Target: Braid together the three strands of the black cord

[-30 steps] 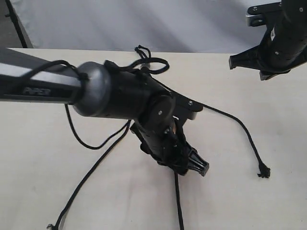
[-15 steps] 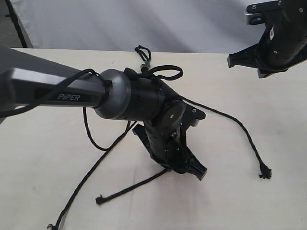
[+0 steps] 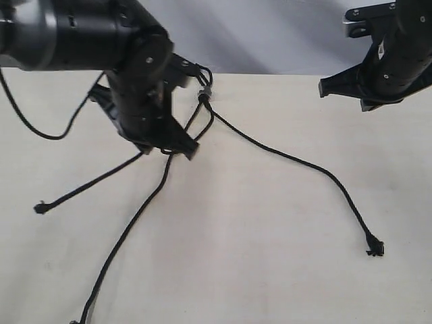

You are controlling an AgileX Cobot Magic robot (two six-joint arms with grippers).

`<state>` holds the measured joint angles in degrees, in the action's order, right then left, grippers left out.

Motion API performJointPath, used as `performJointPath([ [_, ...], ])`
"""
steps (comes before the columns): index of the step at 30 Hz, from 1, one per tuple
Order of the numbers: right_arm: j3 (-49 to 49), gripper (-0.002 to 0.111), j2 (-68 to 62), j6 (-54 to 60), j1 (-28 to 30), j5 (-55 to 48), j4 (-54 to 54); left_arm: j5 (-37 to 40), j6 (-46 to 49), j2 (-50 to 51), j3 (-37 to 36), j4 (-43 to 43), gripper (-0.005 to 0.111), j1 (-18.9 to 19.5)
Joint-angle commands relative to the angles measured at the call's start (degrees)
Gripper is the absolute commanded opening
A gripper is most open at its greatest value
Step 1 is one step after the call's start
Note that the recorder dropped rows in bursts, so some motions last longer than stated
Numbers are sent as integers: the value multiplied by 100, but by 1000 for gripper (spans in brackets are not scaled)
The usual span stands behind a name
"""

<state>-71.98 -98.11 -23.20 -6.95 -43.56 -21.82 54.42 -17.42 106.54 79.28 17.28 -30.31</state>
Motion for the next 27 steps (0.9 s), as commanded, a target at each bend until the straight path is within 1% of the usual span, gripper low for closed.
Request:
performJointPath([
  [1,31,-1,15,36,9,107,-31,-44,-73,-57,-522,59,0,777],
  [4,24,-1,15,36,9,124,-31,-706,-73,-57,-1004,34,0,1203],
  [6,24,-1,15,36,9,124,-31,-1266,-62,-57,-1355,34,0,1401],
  [8,24,-1,15,36,9,124,-31,-1739,-62,-57,-1644,34,0,1503],
  [10,24,-1,15,36,9,124,-31,-2102,-36,-57,-1910,34,0,1510],
  [14,24,-1,15,36,9,124,-31,-2462,-36,-57,-2271,34,0,1510],
  [18,24,-1,15,1,9,140,-8,-2574,-77,-57,-2453,5,0,1510],
  [20,24,-1,15,1,9,140,-8,-2564,-23,-57,-2458,-300,0,1510],
  [24,24,-1,15,-12,9,149,238,-2522,639,-57,-2458,-908,0,1510],
  [25,24,-1,15,-12,9,164,330,-2434,740,-57,-2458,-1022,3,1510],
  [26,24,-1,15,-12,9,164,396,-2349,740,-57,-2458,-1022,12,1510],
  [27,24,-1,15,-12,9,164,396,-2293,740,-57,-2458,-1022,24,1510],
])
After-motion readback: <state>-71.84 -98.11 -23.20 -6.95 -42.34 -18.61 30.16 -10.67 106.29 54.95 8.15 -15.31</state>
